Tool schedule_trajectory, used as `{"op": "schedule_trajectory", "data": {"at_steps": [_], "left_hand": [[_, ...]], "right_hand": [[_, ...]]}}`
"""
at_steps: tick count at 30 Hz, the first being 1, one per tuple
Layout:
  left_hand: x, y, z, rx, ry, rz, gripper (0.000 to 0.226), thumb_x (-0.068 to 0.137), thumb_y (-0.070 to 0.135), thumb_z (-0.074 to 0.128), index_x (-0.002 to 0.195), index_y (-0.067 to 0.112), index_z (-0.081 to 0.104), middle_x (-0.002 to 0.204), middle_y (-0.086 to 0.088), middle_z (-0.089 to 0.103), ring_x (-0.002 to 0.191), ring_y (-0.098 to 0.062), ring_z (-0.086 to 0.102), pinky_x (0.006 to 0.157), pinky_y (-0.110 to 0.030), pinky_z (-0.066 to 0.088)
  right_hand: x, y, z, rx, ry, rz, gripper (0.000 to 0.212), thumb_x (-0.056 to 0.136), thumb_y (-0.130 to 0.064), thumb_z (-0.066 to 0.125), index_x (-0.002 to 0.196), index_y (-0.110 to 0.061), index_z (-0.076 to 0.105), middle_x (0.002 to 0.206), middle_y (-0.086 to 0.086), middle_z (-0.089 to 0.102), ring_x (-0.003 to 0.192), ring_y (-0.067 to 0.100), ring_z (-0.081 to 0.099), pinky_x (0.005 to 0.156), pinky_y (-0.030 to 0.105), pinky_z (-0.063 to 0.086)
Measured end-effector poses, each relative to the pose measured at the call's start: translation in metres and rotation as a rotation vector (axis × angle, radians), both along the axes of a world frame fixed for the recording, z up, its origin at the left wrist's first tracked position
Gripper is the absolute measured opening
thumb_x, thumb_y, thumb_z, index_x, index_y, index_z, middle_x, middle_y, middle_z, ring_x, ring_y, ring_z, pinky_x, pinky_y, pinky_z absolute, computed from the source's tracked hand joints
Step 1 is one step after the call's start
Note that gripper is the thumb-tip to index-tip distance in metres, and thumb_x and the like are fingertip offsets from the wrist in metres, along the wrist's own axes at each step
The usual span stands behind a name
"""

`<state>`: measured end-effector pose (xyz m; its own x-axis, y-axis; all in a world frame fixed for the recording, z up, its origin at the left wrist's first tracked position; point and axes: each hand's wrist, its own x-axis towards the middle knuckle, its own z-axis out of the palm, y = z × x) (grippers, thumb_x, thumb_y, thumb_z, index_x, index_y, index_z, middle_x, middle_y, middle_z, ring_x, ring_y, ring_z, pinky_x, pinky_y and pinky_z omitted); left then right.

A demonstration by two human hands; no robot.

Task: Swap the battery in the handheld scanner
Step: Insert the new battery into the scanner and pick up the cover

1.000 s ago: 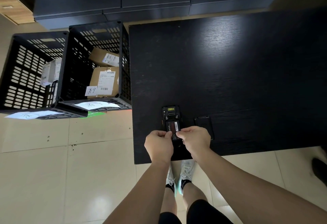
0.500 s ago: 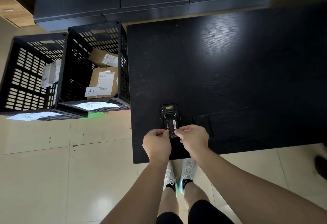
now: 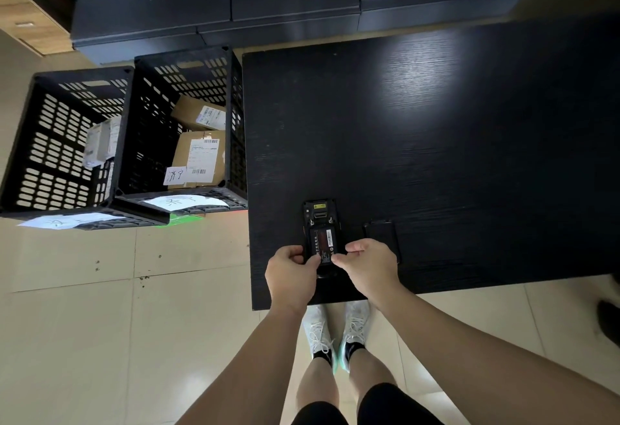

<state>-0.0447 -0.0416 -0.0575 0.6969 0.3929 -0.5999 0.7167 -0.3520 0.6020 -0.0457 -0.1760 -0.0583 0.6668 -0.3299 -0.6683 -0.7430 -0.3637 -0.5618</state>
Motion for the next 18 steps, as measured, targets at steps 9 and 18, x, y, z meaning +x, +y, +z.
{"op": "schedule_trajectory", "data": {"at_steps": [9,18], "left_hand": [[0.008,0.008,-0.008,-0.007,0.028,-0.146,0.039,0.075,0.020,0.085,0.110,0.011,0.070,0.091,-0.002,0.072,0.083,-0.014,0.069,0.079,-0.028,0.057],[0.007,0.005,-0.015,0.028,0.024,-0.126,0.028,0.079,0.013,0.080,0.104,0.010,0.069,0.086,0.000,0.068,0.070,0.000,0.059,0.056,-0.007,0.038]], "right_hand": [[0.003,0.002,-0.008,-0.011,0.041,0.013,0.036,0.072,-0.030,0.086,0.103,-0.015,0.076,0.098,0.002,0.077,0.091,0.018,0.073,0.088,0.036,0.058],[0.004,-0.001,-0.013,-0.005,0.022,0.009,0.025,0.068,-0.028,0.089,0.085,-0.016,0.075,0.081,-0.003,0.076,0.077,0.015,0.074,0.081,0.036,0.061]]}}
